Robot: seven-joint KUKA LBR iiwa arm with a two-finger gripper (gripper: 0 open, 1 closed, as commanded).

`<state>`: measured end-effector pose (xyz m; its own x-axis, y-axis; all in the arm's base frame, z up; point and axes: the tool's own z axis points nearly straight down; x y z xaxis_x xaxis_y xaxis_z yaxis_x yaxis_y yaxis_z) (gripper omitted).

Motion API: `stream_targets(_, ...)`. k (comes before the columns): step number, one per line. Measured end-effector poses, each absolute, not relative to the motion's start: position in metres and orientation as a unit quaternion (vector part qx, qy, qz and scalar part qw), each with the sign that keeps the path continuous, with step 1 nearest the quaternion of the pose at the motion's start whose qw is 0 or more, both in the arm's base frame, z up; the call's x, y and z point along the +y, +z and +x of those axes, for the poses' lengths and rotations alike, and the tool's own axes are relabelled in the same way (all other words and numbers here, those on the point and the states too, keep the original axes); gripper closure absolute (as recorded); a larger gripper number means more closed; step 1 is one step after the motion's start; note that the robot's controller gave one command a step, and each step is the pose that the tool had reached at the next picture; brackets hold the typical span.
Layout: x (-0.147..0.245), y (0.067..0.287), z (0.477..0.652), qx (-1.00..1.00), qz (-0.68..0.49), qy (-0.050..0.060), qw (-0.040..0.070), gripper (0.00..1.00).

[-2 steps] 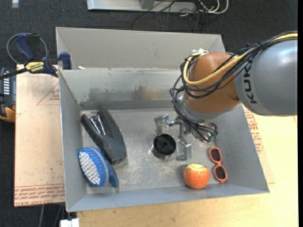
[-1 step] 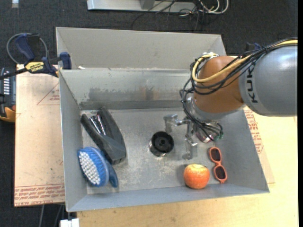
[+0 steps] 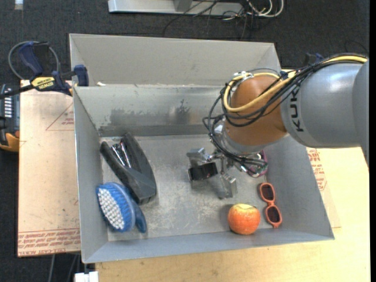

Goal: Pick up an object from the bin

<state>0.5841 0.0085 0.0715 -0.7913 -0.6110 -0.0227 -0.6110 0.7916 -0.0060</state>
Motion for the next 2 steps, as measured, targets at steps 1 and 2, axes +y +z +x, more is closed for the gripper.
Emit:
stream_targets(1,0.0247,0.0727,0.5921,0.955,-0.296,0.001,0.009,1.00)
stream_targets(2,0.0246,0.0728,0.5921,0.955,-0.296,0.001,0.009,1.00)
